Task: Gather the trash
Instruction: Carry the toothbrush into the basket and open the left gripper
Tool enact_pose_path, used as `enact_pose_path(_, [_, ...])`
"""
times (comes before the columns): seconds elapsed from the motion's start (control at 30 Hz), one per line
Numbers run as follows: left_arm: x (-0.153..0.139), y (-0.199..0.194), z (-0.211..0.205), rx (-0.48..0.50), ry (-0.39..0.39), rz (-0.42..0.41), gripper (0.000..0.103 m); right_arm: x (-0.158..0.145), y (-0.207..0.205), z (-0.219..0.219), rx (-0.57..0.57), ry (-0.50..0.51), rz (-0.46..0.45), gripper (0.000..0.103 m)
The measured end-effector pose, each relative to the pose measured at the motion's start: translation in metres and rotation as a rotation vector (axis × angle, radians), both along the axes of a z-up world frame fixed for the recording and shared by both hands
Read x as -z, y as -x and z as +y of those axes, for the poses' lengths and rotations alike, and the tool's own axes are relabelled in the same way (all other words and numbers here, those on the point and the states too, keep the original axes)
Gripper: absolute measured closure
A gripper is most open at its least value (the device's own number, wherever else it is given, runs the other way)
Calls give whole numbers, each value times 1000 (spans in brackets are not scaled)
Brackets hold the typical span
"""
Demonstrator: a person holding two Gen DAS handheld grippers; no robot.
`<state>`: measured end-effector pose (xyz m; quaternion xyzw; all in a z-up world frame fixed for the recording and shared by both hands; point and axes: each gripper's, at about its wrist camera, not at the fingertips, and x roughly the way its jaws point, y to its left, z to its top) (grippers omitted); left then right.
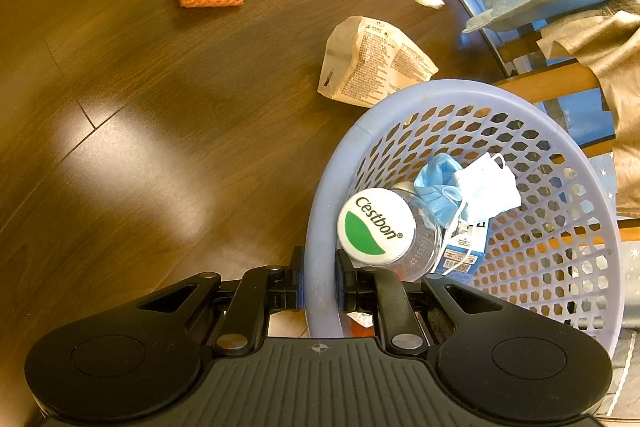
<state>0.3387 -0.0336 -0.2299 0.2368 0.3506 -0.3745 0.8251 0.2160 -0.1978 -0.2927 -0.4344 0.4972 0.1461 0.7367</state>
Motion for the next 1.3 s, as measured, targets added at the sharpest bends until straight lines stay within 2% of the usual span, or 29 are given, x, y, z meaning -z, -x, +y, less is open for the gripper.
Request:
enact_pose_path(0.4, [-44, 22, -53, 190, 33, -14, 87, 0, -1, -1, 4, -4, -1, 92])
enact_pose_path(0.7, [-66, 25, -88, 269, 66, -28, 87, 1, -1, -1, 7, -11, -3, 92])
enact_pose_path(1.3, [-75, 29, -160, 388, 139, 3, 86, 2, -1, -2, 12, -18, -5, 93])
